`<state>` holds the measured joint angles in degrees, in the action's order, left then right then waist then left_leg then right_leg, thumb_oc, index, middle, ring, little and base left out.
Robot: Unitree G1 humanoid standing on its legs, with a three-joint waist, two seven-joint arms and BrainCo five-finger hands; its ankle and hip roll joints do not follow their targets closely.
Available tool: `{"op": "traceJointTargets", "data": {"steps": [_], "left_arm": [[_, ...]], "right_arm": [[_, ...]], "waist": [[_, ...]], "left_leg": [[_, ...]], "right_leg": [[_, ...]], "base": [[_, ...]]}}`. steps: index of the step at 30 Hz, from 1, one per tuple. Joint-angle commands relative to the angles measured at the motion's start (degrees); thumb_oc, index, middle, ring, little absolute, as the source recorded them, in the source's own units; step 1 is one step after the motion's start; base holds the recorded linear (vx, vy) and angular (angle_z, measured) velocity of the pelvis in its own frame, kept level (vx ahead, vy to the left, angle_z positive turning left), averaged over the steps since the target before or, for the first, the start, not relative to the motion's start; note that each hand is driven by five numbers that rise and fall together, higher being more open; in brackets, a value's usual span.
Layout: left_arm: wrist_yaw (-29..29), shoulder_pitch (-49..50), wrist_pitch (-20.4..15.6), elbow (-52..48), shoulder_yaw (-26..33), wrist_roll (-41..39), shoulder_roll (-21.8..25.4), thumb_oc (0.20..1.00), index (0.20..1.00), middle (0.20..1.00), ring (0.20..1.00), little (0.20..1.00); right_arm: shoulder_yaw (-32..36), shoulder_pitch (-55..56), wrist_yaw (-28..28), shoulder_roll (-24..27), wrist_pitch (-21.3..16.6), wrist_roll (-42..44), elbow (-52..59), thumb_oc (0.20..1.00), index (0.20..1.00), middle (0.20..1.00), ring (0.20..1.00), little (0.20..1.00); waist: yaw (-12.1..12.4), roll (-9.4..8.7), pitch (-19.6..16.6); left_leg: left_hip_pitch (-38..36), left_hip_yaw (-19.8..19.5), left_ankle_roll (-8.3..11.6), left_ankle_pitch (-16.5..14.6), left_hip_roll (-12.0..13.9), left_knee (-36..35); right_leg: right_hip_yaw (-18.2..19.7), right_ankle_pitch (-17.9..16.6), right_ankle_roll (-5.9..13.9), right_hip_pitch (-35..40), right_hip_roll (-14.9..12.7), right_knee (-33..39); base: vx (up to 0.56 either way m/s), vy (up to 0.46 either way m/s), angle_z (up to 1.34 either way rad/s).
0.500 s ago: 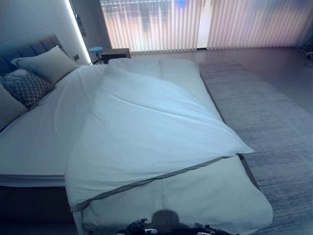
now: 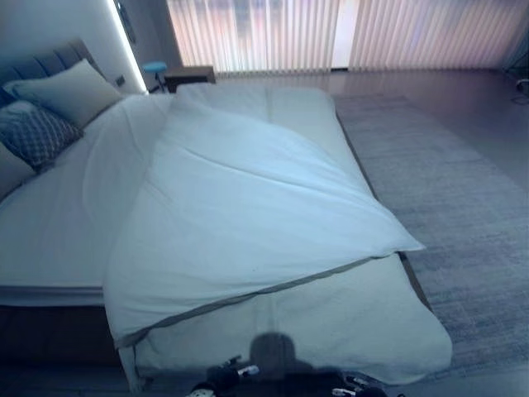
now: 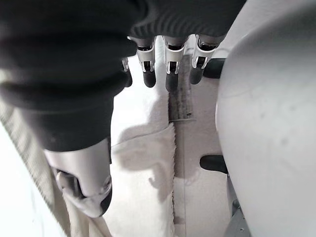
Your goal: Make the bed
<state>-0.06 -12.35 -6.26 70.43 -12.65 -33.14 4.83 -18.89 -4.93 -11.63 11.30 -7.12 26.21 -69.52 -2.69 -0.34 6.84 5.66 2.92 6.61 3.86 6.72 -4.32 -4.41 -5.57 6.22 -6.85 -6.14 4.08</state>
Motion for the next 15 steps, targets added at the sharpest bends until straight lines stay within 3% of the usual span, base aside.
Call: {"op": "traceJointTargets", "data": {"steps": [1, 4, 6, 8, 15], "left_arm": [[1.72, -8.2, -3.54, -0.21, 3.52, -9.08, -0.8, 1.0, 1.0, 1.0, 1.0, 1.0], [2.29, -12.56, -5.02, -4.5, 5.66, -15.93, -0.11, 1.0, 1.0, 1.0, 1.0, 1.0], [2.22, -13.79, -5.59, -6.22, 6.24, -17.99, 0.02, 1.0, 1.0, 1.0, 1.0, 1.0], [1.03, -16.79, -6.37, -9.37, 8.64, -23.7, 0.37, 1.0, 1.0, 1.0, 1.0, 1.0], [0.26, -22.92, -8.51, -14.34, 13.3, -32.86, 0.99, 1.0, 1.0, 1.0, 1.0, 1.0]], "right_arm": [[-1.45, -4.19, 0.8, -0.28, -2.02, 4.01, 3.63, 1.0, 1.0, 1.0, 1.0, 1.0], [-0.8, -5.18, 1.03, 0.76, -1.88, 8.16, 7.01, 1.0, 1.0, 1.0, 1.0, 1.0], [-0.39, -5.52, 1.26, 0.96, -1.94, 9.42, 7.7, 1.0, 1.0, 1.0, 1.0, 1.0], [0.19, -5.89, 1.45, 1.22, -2.08, 11.7, 10.59, 1.0, 1.0, 1.0, 1.0, 1.0], [-0.23, -5.95, 1.84, 2.3, -1.84, 12.32, 15.61, 1.0, 1.0, 1.0, 1.0, 1.0]], "waist": [[-1.13, -1.02, 4.79], [-1.57, -1.34, 7.96], [-1.85, -1.51, 8.93], [-2.84, -2.24, 10.78], [-4.04, -2.84, 12.23]], "left_leg": [[2.41, -2.2, -2.63, -0.09, -1.62, -0.68], [6.92, -1.48, -2.15, 1.5, -1.65, 1.22], [9.77, -1.36, -2.0, 0.84, -1.79, 4.48], [16.91, -0.54, -1.34, -0.48, -1.85, 12.32], [27.11, -0.58, -0.66, -2.92, -0.86, 20.89]], "right_leg": [[-0.2, 3.4, 0.98, -5.34, 1.06, -6.91], [-0.98, 4.92, 1.09, -10.56, 1.26, -11.85], [-1.22, 5.38, 1.08, -12.69, 0.8, -13.74], [-1.66, 5.7, 0.94, -17.17, 0.13, -16.92], [-1.2, 6.74, 0.55, -26.88, -0.13, -23.43]], "base": [[-0.21, 0.022, -0.51], [-0.14, -0.007, -0.16], [-0.13, -0.02, 0.18], [-0.13, -0.047, 0.23], [-0.06, -0.012, 0.06]]}}
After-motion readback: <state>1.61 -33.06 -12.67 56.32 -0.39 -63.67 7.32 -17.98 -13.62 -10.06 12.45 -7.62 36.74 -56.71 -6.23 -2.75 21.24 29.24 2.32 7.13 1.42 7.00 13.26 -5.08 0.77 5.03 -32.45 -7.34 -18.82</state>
